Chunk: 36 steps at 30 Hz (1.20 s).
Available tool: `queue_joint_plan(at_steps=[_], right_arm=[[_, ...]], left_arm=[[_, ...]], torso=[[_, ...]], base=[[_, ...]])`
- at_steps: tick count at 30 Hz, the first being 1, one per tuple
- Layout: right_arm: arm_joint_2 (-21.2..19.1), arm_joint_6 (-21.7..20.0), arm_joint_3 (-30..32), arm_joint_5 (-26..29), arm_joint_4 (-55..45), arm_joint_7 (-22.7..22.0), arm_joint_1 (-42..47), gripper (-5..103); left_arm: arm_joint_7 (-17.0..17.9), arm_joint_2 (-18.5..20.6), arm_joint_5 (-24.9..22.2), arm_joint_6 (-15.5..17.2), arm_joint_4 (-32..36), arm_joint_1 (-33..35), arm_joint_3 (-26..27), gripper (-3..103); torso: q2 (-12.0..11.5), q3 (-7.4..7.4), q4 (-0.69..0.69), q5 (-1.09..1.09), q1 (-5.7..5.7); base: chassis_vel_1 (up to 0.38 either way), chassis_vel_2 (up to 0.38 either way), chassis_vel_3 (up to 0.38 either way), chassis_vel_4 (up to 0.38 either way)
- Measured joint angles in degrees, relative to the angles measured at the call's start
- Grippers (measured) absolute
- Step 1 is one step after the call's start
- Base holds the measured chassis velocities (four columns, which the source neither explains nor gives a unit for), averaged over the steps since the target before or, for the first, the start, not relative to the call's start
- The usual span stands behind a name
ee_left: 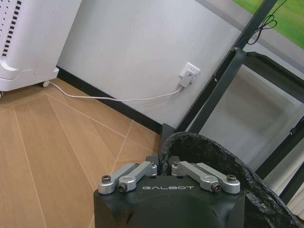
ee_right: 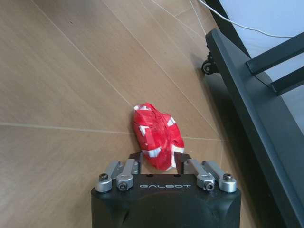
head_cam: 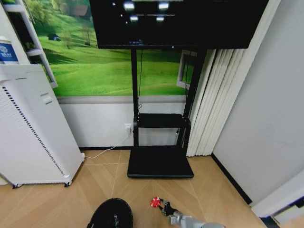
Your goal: Pick up the trash bin and place the garbage on the floor into it.
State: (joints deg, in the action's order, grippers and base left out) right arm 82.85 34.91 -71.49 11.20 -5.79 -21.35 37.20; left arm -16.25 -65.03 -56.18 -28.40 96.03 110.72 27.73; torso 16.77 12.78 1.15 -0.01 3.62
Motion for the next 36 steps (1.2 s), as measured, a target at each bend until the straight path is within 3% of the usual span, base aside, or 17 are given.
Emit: queue_joint_plan(at_steps=[9, 24, 36], right_arm=[[-0.2, 0.9, 0.1, -0.1, -0.6, 0.1, -0.1, 10], [-2.8, 3.2, 1.4, 1.8, -4.5, -1.0, -2.3, 3], [-10.3, 3.3, 4.6, 5.6, -17.4, -6.7, -4.9, 3]], left_arm=[[0.0, 0.3, -0.2, 0.1, -0.2, -0.2, 0.1, 8], [1.3, 2.5, -0.7, 1.0, 1.3, -0.3, 2.6, 8], [4.4, 7.0, -3.8, 4.0, 1.4, -3.4, 5.1, 8]], torso=[[0.0, 0.0, 0.0, 0.0, 0.0], [0.0, 0.0, 0.0, 0.0, 0.0], [0.0, 0.0, 0.0, 0.01, 0.0]], base=[[0.0, 0.0, 0.0, 0.0], [0.0, 0.0, 0.0, 0.0], [0.0, 0.0, 0.0, 0.0]])
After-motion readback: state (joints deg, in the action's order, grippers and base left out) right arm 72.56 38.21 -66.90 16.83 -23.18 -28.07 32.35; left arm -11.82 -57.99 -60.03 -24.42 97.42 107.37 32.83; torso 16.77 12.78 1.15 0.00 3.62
